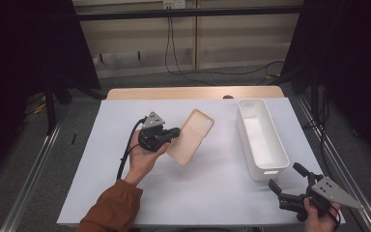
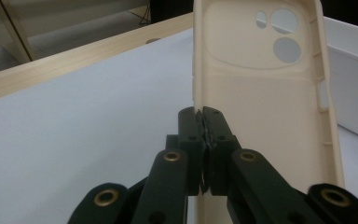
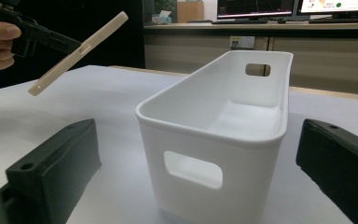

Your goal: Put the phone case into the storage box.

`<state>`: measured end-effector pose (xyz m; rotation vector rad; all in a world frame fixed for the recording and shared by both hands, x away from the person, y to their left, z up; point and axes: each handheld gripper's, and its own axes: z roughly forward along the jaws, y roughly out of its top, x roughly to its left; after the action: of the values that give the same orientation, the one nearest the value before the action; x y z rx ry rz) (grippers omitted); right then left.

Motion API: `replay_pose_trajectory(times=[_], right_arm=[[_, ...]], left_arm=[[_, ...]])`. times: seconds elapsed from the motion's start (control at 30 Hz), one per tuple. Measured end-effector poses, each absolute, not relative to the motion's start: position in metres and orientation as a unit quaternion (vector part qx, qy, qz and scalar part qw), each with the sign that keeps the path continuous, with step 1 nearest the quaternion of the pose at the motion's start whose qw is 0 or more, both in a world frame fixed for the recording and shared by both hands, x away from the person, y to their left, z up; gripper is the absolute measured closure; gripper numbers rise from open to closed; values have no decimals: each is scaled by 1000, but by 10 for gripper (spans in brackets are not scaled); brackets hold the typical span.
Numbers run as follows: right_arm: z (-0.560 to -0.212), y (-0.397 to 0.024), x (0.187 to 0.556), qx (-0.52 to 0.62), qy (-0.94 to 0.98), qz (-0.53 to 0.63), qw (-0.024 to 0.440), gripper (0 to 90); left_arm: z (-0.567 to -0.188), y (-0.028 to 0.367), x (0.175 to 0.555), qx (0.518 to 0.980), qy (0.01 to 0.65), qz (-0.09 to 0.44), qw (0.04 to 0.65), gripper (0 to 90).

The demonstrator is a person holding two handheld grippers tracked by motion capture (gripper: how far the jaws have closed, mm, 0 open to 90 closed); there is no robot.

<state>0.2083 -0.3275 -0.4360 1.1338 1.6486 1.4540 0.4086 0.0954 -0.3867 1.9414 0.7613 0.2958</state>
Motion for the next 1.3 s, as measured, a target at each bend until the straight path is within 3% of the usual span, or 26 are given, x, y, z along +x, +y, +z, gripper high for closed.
replay_pose_trajectory(times=[1.3], right_arm=[[-403, -301, 226, 388, 658, 569, 306, 0]], left_arm=[[-385, 163, 354, 751, 340, 152, 545, 877]])
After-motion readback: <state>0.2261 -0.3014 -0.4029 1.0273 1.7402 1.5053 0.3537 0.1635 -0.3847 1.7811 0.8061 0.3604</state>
